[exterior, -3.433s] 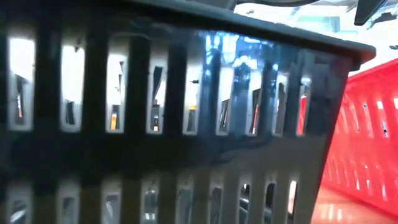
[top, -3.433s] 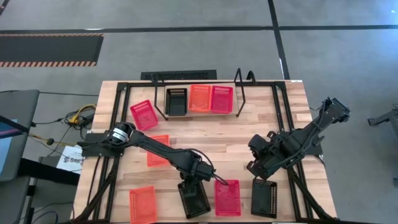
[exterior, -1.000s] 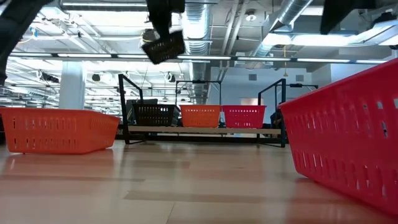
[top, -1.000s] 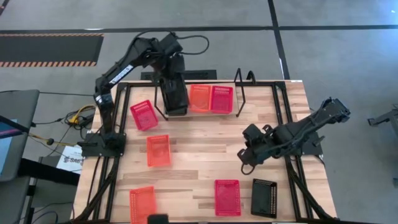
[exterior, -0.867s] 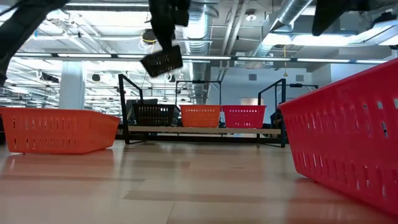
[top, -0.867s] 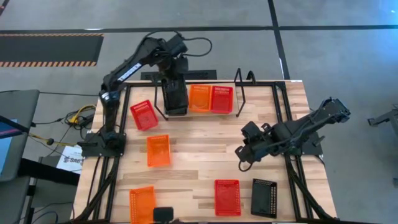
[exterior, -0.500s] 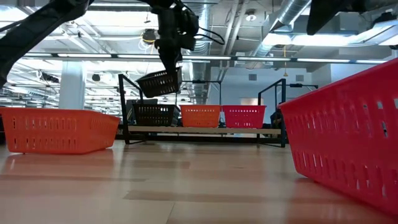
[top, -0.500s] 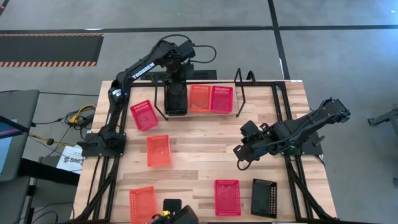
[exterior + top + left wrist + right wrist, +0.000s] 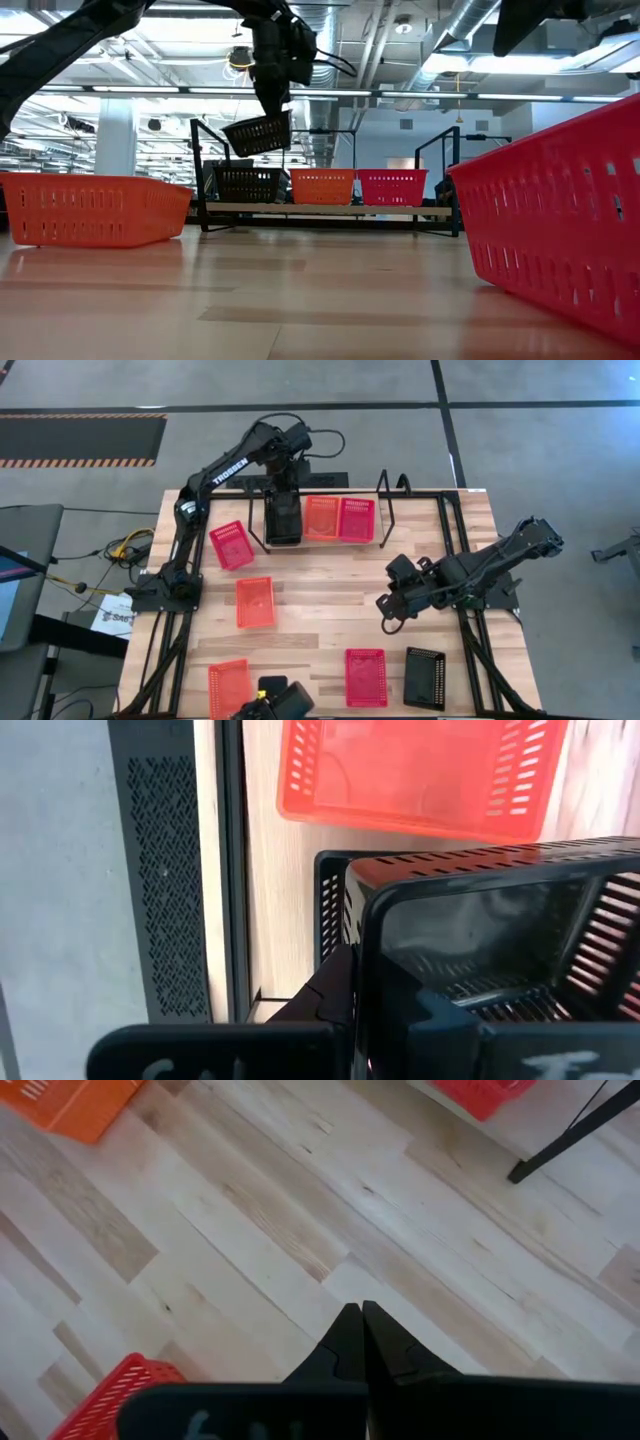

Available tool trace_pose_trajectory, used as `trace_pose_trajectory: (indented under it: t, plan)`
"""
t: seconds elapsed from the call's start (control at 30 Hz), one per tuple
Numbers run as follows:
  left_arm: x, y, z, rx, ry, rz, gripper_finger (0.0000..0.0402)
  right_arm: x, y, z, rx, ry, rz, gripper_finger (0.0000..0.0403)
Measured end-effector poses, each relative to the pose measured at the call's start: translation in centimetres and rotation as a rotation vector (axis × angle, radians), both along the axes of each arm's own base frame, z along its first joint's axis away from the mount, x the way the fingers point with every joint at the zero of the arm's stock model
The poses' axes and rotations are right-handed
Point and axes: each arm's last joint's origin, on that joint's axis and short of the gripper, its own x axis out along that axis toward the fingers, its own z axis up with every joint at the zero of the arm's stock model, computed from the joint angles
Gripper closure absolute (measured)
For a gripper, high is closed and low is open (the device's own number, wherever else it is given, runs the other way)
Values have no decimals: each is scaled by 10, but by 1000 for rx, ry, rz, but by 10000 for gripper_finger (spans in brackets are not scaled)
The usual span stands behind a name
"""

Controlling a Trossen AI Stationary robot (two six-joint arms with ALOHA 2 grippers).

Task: Stack baskets on shelf by color
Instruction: Stack the left black bin on top of the other black bin on the shelf

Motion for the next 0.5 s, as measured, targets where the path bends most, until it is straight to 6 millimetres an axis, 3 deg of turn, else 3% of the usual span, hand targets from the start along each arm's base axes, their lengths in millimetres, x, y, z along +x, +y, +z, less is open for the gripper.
trace_pose_trajectory:
  t: [0.17, 0.5]
  plan:
    - [-3, 4, -3, -1, 12, 11, 401, -1, 3, 0, -7, 5, 26, 401]
    - [-1, -1, -41, -34, 187, -40, 401, -3, 6, 0, -7, 5, 44, 401]
